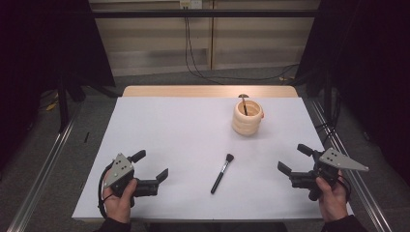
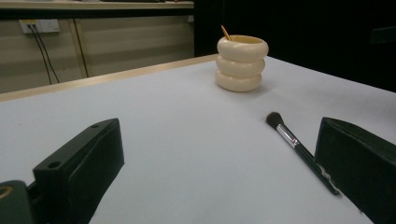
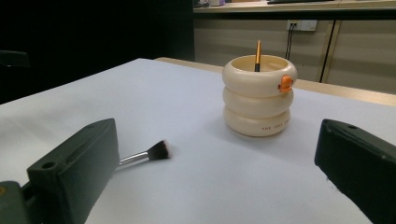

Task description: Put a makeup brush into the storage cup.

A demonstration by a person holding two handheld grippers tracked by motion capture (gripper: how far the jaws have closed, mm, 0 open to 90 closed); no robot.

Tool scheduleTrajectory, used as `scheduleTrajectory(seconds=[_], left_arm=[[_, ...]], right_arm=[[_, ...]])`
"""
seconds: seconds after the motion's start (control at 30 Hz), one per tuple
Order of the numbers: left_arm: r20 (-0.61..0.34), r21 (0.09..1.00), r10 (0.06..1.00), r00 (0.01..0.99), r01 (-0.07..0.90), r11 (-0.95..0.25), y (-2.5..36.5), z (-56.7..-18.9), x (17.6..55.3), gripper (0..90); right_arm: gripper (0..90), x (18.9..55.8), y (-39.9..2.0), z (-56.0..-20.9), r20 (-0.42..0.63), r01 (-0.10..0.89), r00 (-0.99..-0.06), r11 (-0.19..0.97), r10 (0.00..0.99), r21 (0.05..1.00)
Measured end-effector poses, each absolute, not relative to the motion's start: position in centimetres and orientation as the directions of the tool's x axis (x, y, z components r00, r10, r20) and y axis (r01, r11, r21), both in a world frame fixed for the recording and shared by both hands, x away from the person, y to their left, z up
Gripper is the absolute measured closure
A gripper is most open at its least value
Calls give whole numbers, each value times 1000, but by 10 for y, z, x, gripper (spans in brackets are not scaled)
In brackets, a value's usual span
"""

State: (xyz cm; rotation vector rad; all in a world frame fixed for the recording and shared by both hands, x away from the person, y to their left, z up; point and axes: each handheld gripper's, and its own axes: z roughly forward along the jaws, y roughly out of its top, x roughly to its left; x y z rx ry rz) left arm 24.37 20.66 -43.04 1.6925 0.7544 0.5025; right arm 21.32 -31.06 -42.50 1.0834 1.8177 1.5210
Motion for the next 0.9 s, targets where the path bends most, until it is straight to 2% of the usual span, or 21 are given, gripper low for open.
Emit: scheduleTrajectory(seconds=[0.47,0.7,0.9], left_arm=[[-62,966,705,706,219,-134,204,-430,243,14],[-54,966,698,714,216,-145,202,-430,243,13],[-58,966,707,705,218,-138,204,-430,243,13]], right_arm=[[0,217,-306,-422,110,241,-574,39,811,970],[0,221,-298,-422,106,219,-551,20,828,976],[0,230,-287,-420,86,176,-565,18,821,984]])
